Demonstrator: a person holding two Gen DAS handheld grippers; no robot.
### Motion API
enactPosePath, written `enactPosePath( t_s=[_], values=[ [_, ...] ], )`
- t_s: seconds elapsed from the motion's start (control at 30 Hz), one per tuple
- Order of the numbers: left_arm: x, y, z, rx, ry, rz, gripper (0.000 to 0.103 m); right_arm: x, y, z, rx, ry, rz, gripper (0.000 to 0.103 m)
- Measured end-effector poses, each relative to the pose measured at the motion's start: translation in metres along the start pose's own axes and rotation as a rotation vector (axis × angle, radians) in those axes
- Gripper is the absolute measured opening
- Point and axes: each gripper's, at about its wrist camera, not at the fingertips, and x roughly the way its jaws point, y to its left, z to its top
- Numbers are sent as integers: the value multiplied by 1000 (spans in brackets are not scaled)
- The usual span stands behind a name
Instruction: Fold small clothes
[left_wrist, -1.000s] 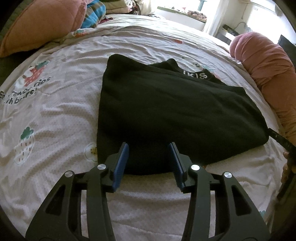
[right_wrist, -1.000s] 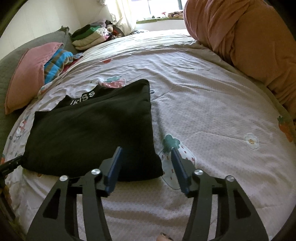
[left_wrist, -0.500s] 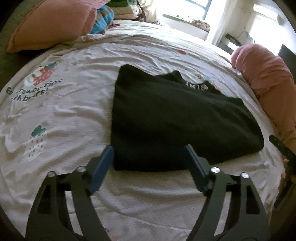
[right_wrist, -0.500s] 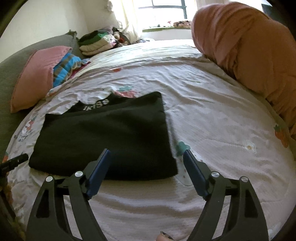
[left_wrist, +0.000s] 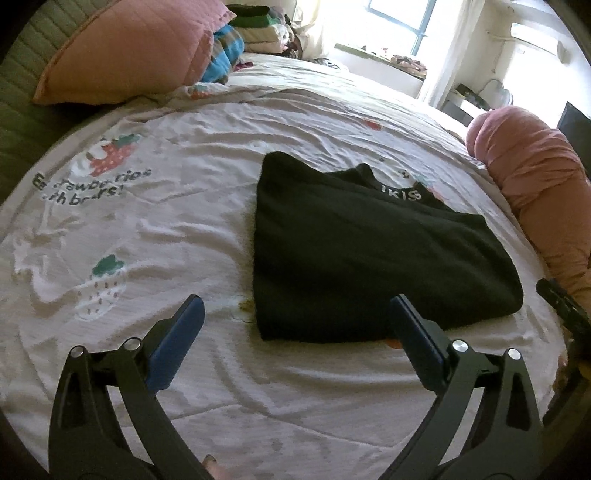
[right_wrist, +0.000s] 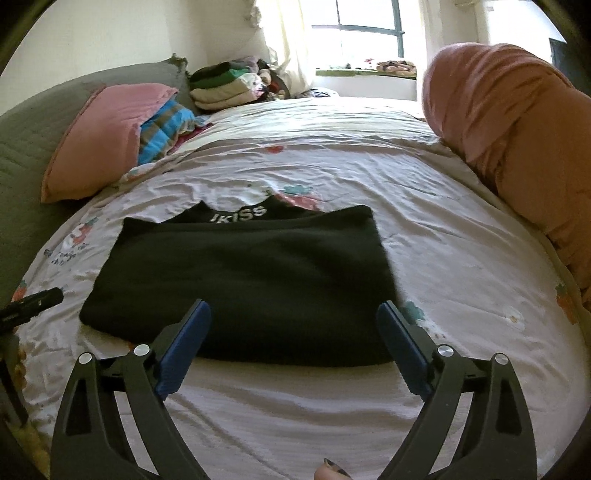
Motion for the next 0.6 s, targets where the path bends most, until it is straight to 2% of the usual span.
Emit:
enactPosePath(
  t_s=[0.6],
  values=[
    [-2,29,10,-29,-31,113,94,25,93,5,-169,40,128,93]
  ],
)
